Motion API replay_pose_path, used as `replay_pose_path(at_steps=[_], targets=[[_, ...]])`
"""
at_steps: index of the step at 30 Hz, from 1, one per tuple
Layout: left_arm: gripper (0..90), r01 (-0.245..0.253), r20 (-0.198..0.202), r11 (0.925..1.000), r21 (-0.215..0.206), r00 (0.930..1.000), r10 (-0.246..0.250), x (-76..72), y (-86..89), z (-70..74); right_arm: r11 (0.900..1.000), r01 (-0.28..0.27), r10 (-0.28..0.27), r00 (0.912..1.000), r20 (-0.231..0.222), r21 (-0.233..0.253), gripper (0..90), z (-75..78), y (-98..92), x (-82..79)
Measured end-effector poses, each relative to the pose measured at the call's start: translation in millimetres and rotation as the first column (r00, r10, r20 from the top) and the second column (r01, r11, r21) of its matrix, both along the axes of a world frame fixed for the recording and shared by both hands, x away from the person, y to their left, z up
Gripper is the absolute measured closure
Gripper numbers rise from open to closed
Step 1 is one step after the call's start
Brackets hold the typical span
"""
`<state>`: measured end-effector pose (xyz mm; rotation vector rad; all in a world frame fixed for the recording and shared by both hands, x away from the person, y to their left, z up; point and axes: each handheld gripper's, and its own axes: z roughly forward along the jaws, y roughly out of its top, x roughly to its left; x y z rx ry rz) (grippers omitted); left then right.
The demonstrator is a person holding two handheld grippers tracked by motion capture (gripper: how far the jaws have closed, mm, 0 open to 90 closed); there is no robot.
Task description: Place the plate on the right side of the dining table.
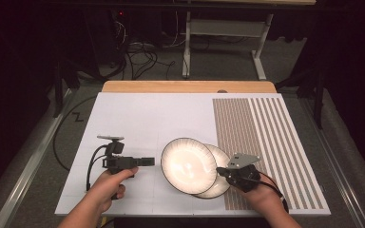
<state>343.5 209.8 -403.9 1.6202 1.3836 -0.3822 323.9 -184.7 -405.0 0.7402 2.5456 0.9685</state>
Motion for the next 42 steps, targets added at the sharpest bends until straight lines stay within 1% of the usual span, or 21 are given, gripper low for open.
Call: replay_pose_path(at_steps=[2,3,4,7,8,13,19,20,23,24,26,27,30,31,32,36,37,38,39,41,42], targets=[[2.1,0.005,-0.021,1.0,-0.004,0.9998,-0.005,1.2,-2.7,-0.8,1.0,0.001,-0.001,1.0,-0.001,0.0,90.0,-0.1,0.0,-0.1],[2.1,0.005,-0.021,1.0,-0.004,0.9998,-0.005,1.2,-2.7,-0.8,1.0,0.001,-0.001,1.0,-0.001,0.0,90.0,-0.1,0.0,-0.1],[2.1,0.002,-0.031,1.0,-0.005,0.9995,-0.002,1.2,-4.2,-0.9,1.0,0.001,-0.001,1.0,-0.001,0.0,90.0,-0.1,0.0,-0.1],[2.1,0.018,-0.048,0.9998,-0.01,0.9987,-0.019,1.3,-8.9,-1.1,1.0,0.001,-0.001,1.0,-0.001,0.0,90.0,0.0,0.0,-0.1],[2.1,0.025,-0.051,0.9997,-0.001,0.9984,-0.025,1.1,-13.0,-1.0,1.0,0.001,-0.001,1.0,-0.001,0.0,90.0,-0.1,0.0,-0.1],[2.1,0.034,-0.063,0.9994,-0.002,0.9974,-0.034,1.5,-19.5,-1.6,1.0,0.001,-0.001,1.0,-0.002,0.0,90.0,-0.1,0.0,0.0],[2.1,0.045,-0.092,0.999,-0.004,0.9947,-0.045,3.4,-29.1,-3.4,1.0,0.002,-0.002,1.0,-0.001,0.0,90.0,-0.2,-0.1,-0.1],[2.2,0.056,-0.1,0.9984,-0.006,0.9934,-0.056,4.1,-32.9,-4.4,1.0,0.002,-0.002,1.0,-0.001,0.0,90.0,-0.2,-0.1,-0.1],[2.4,0.06,-0.106,0.9981,-0.011,0.9925,-0.061,4.5,-37.8,-5.2,1.0,0.002,-0.002,1.0,-0.001,0.0,90.0,-0.2,-0.1,-0.1],[2.5,0.073,-0.106,0.9973,0.005,0.9917,-0.072,5.0,-42.4,-5.4,1.0,0.003,-0.003,1.0,-0.002,0.0,90.0,-0.3,-0.1,-0.2],[2.5,0.083,-0.109,0.9965,0.007,0.9907,-0.082,5.4,-44.3,-5.7,1.0,0.003,-0.003,1.0,-0.001,0.0,90.0,-0.3,-0.1,-0.2],[3.0,0.087,-0.116,0.9962,0.001,0.9895,-0.086,6.2,-48.8,-6.4,1.0,0.002,-0.002,1.0,-0.002,0.0,90.0,-0.3,-0.2,-0.1],[3.8,0.095,-0.119,0.9955,0.001,0.9884,-0.094,7.3,-54.1,-6.5,1.0,0.0,0.0,1.0,-0.005,-0.001,90.0,-0.7,-0.5,0.2],[4.6,0.095,-0.119,0.9955,0.001,0.9884,-0.094,7.3,-54.1,-6.5,1.0,0.0,0.0,1.0,-0.005,-0.001,90.0,-0.7,-0.5,0.2],[6.5,0.091,-0.105,0.9956,0.02,0.9905,-0.089,7.7,-56.7,-5.6,1.0,0.001,-0.001,1.0,-0.006,-0.001,90.0,-1.0,-0.2,0.0],[15.9,0.09,-0.111,0.9954,0.032,0.9901,-0.086,8.8,-59.6,-4.1,1.0,0.009,-0.009,0.9999,-0.01,-0.003,90.0,-0.9,0.0,-0.6],[15.9,0.092,-0.113,0.9951,0.037,0.9897,-0.087,9.2,-60.5,-3.5,1.0,0.009,-0.009,0.9999,-0.01,-0.003,90.0,-0.9,0.0,-0.6],[16.8,0.093,-0.118,0.995,0.035,0.9891,-0.089,9.7,-61.3,-3.1,1.0,0.009,-0.009,0.9999,-0.01,-0.003,90.0,-0.9,0.0,-0.6],[21.8,0.099,-0.125,0.9949,0.02,0.9876,-0.096,10.3,-62.1,-2.4,1.0,0.008,-0.008,0.9999,-0.008,-0.003,90.0,-1.0,0.1,-0.5],[26.7,0.099,-0.129,0.9948,0.021,0.9871,-0.096,10.4,-62.2,-1.9,1.0,0.008,-0.008,0.9999,-0.008,-0.002,90.0,-1.0,0.2,-0.4],[30.1,0.104,-0.136,0.9943,0.023,0.9856,-0.1,10.4,-62.2,-1.6,1.0,0.007,-0.007,0.9999,-0.008,-0.002,90.0,-1.0,0.1,-0.4]])
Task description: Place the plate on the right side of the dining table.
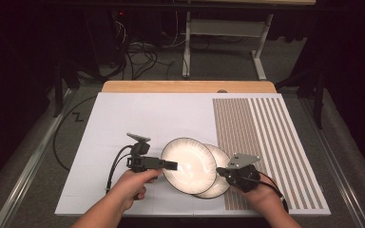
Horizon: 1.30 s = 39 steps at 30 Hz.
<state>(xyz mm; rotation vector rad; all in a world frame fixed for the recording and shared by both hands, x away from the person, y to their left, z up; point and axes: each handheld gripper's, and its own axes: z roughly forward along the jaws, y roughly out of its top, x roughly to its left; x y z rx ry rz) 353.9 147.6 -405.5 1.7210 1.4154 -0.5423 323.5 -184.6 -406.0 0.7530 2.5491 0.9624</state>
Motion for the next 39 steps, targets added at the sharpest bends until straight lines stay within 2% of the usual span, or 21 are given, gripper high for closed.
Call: replay_pose_path(at_steps=[4,8,20,22,26,37,39], targets=[[42.8,0.015,-0.002,0.9993,0.033,0.9999,-0.015,-0.7,0.0,1.0,1.0,0.0,0.0,1.0,0.002,0.0,90.0,0.0,0.1,0.0],[53.1,0.023,-0.01,0.9991,0.035,0.9997,-0.023,-0.5,-0.4,1.1,1.0,-0.001,0.001,1.0,0.002,-0.001,90.0,0.0,0.1,0.2],[67.4,0.036,-0.01,0.9981,0.05,0.9993,-0.035,0.2,-6.7,4.2,1.0,-0.003,0.003,1.0,0.003,-0.001,90.0,-0.2,-0.3,0.7],[68.5,0.041,-0.001,0.9964,0.074,0.9991,-0.041,0.1,-8.6,6.4,1.0,-0.003,0.003,1.0,0.003,-0.001,90.0,-0.3,-0.3,0.6],[69.5,0.041,0.005,0.995,0.092,0.9991,-0.041,-0.5,-9.5,7.3,1.0,-0.003,0.003,1.0,0.004,0.0,90.0,-0.2,-0.4,0.6],[70.8,0.037,0.015,0.9938,0.105,0.9991,-0.039,-1.8,-10.3,8.9,1.0,0.0,0.0,1.0,0.003,-0.007,90.0,-0.2,-0.5,0.2],[71.0,0.035,0.016,0.9939,0.105,0.9992,-0.037,-1.9,-10.5,8.9,1.0,-0.007,0.007,0.9999,0.015,0.003,90.0,0.2,-0.8,-0.6]])
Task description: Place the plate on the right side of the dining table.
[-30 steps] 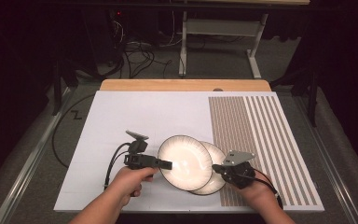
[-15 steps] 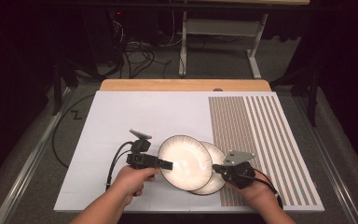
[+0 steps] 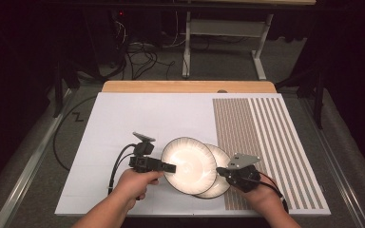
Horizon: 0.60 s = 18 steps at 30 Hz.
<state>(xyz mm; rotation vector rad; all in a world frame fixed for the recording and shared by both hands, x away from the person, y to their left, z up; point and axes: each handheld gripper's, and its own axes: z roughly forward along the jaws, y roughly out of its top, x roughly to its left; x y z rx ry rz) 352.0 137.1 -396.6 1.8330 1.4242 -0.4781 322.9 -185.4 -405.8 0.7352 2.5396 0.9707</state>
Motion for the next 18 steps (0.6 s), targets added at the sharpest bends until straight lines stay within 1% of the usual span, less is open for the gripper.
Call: replay_pose_path(at_steps=[1,3,4,5,8,11,12,13,15,17,18], targets=[[71.0,-0.001,0.001,1.0,-0.001,1.0,0.001,-0.1,-0.2,0.0,1.0,0.0,0.0,1.0,0.0,0.0,90.0,0.0,0.0,0.0],[71.2,-0.001,0.005,1.0,0.0,1.0,0.001,-0.3,-0.4,0.2,1.0,0.004,-0.005,0.9999,0.014,0.026,88.2,3.8,-2.1,-1.1],[71.2,0.001,0.006,1.0,-0.001,1.0,-0.001,-0.3,-0.3,0.2,1.0,0.004,-0.005,0.9999,0.014,0.026,88.2,3.8,-2.1,-1.1],[71.4,-0.001,0.006,1.0,-0.001,1.0,0.001,-0.4,-0.3,0.3,0.999,0.009,-0.01,0.9996,0.028,0.041,86.7,5.3,-4.7,-0.8],[71.8,-0.003,0.013,1.0,-0.002,0.9999,0.003,-1.2,-0.4,0.7,0.998,0.023,-0.024,0.9994,0.025,0.053,84.7,6.4,-7.7,0.1],[72.7,-0.013,0.022,0.9999,-0.007,0.9997,0.013,-2.8,-0.3,1.3,0.996,0.045,-0.047,0.9985,0.027,0.079,79.8,8.2,-14.0,2.7],[72.7,-0.013,0.022,0.9999,-0.007,0.9997,0.013,-2.8,-0.3,1.3,0.996,0.045,-0.047,0.9985,0.027,0.079,79.8,8.2,-14.0,2.7],[72.8,-0.021,0.026,0.9997,-0.011,0.9994,0.022,-3.7,-0.3,1.1,0.995,0.054,-0.057,0.9979,0.033,0.087,76.7,8.6,-17.5,4.1],[72.9,-0.025,0.029,0.9996,-0.013,0.9993,0.025,-4.1,-0.1,1.0,0.994,0.064,-0.067,0.9973,0.03,0.094,75.3,8.6,-19.2,4.4],[73.1,-0.031,0.035,0.9994,-0.014,0.9989,0.031,-4.9,0.7,1.0,0.99,0.081,-0.084,0.9961,0.026,0.114,71.3,9.1,-25.1,6.4],[73.2,-0.033,0.045,0.9994,-0.013,0.9984,0.034,-5.4,1.7,1.4,0.989,0.088,-0.092,0.9954,0.026,0.117,70.4,9.5,-27.0,6.8]])
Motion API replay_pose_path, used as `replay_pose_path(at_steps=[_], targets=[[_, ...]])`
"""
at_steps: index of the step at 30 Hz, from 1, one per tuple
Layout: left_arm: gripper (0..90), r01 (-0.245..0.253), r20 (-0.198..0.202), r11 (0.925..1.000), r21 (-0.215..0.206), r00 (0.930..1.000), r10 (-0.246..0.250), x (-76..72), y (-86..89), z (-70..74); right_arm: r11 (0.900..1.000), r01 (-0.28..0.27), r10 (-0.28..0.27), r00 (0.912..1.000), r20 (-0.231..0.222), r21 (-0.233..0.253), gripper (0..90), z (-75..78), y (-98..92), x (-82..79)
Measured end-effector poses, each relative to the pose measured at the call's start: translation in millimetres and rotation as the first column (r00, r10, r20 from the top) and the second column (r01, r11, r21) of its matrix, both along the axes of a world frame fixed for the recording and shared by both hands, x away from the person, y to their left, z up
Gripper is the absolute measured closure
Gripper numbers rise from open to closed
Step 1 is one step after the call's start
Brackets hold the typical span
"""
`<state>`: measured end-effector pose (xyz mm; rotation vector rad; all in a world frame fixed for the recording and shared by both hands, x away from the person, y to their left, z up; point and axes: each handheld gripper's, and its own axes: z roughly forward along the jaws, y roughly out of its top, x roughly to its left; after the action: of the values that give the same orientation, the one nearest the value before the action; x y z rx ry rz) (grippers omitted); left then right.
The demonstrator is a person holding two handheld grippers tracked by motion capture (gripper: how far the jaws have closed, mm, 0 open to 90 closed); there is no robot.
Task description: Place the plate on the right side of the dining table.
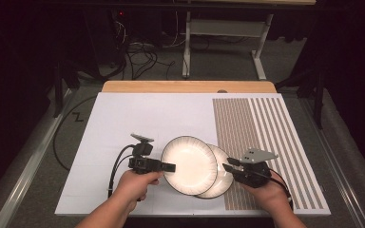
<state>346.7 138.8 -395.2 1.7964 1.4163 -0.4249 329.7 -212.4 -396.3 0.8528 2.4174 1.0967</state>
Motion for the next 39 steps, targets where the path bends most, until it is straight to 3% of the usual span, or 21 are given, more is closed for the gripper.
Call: replay_pose_path(at_steps=[10,11,18,25,26,30,35,39], targets=[[75.1,-0.021,0.073,0.9997,-0.015,0.9971,0.022,0.4,8.2,3.4,0.999,0.032,-0.032,0.9995,0.007,0.021,60.8,0.2,-10.2,3.5],[75.4,-0.007,0.1,0.9998,-0.018,0.9949,0.009,1.1,9.1,3.5,0.999,0.039,-0.039,0.9992,0.011,0.026,58.3,-0.1,-11.5,3.8],[76.2,0.013,0.17,0.9991,-0.042,0.9854,-0.006,1.4,9.9,2.6,0.997,0.068,-0.068,0.9976,0.014,0.047,51.6,-1.1,-16.8,4.8],[77.5,0.028,0.263,0.9969,-0.074,0.9647,-0.008,1.4,12.6,0.6,0.989,0.126,-0.128,0.9916,0.019,0.081,47.1,0.0,-30.7,5.2],[77.6,0.035,0.288,0.9951,-0.092,0.9577,-0.007,2.8,15.0,-1.4,0.988,0.131,-0.133,0.991,0.019,0.086,46.6,-0.1,-32.5,5.4],[78.3,0.044,0.312,0.991,-0.126,0.95,-0.003,3.4,18.2,-4.5,0.984,0.149,-0.151,0.9885,0.015,0.096,45.9,-0.3,-38.7,5.9],[78.2,0.043,0.381,0.992,-0.119,0.9245,0.006,-2.3,18.3,-4.5,0.982,0.162,-0.164,0.9863,0.015,0.099,43.0,-1.5,-41.3,6.5],[78.4,0.048,0.423,0.9878,-0.148,0.9061,0.019,-7.2,21.2,-8.4,0.98,0.169,-0.173,0.9845,0.029,0.107,38.7,-1.2,-44.6,5.4]])
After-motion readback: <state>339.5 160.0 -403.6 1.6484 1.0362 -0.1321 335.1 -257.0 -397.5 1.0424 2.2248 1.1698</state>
